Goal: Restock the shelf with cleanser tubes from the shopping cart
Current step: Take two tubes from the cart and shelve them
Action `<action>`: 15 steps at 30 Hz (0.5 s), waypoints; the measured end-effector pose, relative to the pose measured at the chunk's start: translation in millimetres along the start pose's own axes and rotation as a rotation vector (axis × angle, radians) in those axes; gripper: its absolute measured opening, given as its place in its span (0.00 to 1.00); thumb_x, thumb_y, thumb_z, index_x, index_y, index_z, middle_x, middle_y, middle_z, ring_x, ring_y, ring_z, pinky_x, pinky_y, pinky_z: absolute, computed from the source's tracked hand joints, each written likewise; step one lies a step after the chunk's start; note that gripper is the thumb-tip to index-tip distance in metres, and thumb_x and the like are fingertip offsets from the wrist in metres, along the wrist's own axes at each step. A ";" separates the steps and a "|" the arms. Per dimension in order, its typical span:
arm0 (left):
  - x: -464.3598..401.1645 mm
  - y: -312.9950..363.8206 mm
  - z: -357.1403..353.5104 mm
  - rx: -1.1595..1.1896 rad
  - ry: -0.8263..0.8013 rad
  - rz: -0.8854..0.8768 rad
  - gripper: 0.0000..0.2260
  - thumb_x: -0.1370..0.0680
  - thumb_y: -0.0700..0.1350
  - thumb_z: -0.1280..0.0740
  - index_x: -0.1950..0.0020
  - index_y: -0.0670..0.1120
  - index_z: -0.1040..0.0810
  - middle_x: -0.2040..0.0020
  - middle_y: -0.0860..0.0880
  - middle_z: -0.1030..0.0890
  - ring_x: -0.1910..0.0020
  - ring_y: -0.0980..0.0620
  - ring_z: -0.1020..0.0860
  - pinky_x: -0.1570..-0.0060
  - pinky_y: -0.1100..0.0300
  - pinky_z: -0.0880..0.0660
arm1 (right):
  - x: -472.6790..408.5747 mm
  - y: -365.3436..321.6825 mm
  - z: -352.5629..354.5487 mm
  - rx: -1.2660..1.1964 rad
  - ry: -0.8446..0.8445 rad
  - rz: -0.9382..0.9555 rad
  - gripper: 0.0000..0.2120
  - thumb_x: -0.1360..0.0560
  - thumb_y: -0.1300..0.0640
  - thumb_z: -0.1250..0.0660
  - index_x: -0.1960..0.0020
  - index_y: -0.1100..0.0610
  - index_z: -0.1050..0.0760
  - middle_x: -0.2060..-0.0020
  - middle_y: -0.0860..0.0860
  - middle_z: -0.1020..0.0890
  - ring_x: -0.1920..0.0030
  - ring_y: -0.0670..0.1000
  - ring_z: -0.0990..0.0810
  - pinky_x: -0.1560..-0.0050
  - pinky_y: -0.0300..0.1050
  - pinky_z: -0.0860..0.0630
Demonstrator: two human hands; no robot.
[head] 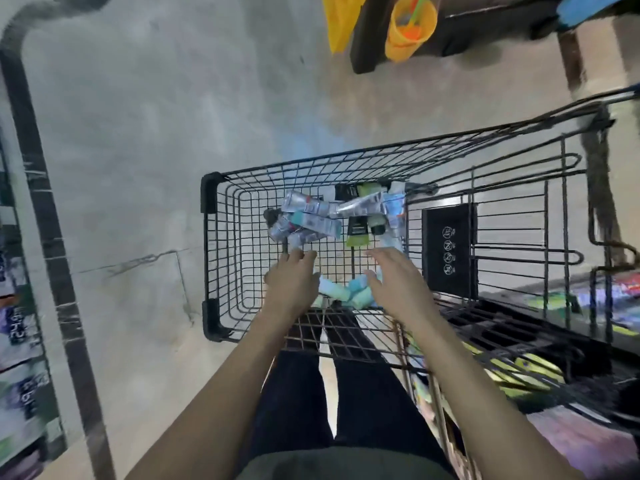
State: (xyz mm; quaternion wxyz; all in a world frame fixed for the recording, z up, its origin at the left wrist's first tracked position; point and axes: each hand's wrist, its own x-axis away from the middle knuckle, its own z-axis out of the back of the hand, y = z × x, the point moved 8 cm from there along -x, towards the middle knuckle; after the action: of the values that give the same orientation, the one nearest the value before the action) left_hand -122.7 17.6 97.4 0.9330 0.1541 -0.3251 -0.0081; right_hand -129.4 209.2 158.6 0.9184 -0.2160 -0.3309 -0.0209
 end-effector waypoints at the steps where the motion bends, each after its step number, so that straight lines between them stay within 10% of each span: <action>1: -16.4 -1.5 -8.2 -0.024 -0.009 -0.006 0.22 0.20 0.47 0.34 0.26 0.46 0.30 0.32 0.42 0.24 0.36 0.40 0.25 0.38 0.42 0.25 | -20.5 3.8 -7.0 0.046 -0.023 0.016 0.21 0.17 0.55 0.36 0.24 0.52 0.29 0.30 0.54 0.25 0.29 0.56 0.28 0.31 0.53 0.28; 8: -138.7 -19.0 -64.4 -0.123 -0.039 -0.024 0.32 0.25 0.32 0.35 0.22 0.45 0.36 0.23 0.38 0.34 0.23 0.34 0.38 0.23 0.38 0.39 | -159.2 34.0 -52.6 0.342 -0.038 0.140 0.27 0.23 0.61 0.30 0.25 0.58 0.29 0.31 0.62 0.25 0.30 0.64 0.28 0.32 0.60 0.29; 15: -207.0 -47.0 -111.1 -0.206 -0.009 -0.105 0.32 0.23 0.38 0.30 0.21 0.46 0.38 0.22 0.38 0.36 0.24 0.31 0.39 0.25 0.32 0.40 | -251.3 60.4 -96.5 0.680 -0.141 0.255 0.49 0.35 0.40 0.18 0.22 0.56 0.35 0.24 0.64 0.34 0.22 0.67 0.41 0.21 0.66 0.45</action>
State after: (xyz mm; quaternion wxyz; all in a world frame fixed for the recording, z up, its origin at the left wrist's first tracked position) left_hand -214.3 28.2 -123.7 0.9408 0.0740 -0.3181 -0.0909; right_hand -256.7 198.0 -86.0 0.9078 0.0610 -0.3519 0.2199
